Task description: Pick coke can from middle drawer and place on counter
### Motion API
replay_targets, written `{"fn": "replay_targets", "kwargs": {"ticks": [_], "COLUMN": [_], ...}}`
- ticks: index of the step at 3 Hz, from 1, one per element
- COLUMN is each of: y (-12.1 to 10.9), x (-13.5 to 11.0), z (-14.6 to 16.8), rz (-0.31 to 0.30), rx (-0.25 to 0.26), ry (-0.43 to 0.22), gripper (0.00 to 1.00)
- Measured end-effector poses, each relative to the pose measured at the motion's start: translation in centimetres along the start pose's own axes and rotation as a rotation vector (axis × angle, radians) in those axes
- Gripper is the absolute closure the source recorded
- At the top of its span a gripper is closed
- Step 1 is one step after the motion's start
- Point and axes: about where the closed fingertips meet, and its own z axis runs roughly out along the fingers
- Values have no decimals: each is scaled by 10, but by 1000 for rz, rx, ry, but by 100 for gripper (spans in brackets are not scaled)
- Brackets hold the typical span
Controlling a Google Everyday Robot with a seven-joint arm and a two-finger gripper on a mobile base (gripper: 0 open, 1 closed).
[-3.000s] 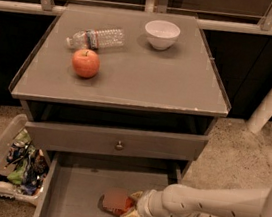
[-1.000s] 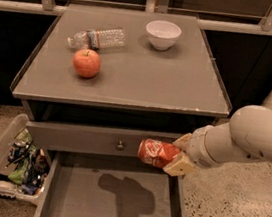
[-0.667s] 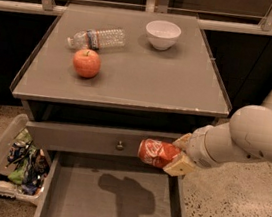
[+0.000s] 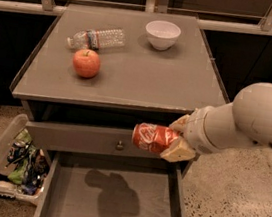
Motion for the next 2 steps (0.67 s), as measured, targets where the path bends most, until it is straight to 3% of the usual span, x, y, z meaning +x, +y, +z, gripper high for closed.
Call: {"fn": "replay_targets", "kwargs": {"ticks": [1, 2], "y": [-13, -32], "x": [-36, -58], "z": [-44, -80], "rz": [-84, -120], "rx": [79, 154], "ry": [-17, -38], "gripper": [100, 100]}}
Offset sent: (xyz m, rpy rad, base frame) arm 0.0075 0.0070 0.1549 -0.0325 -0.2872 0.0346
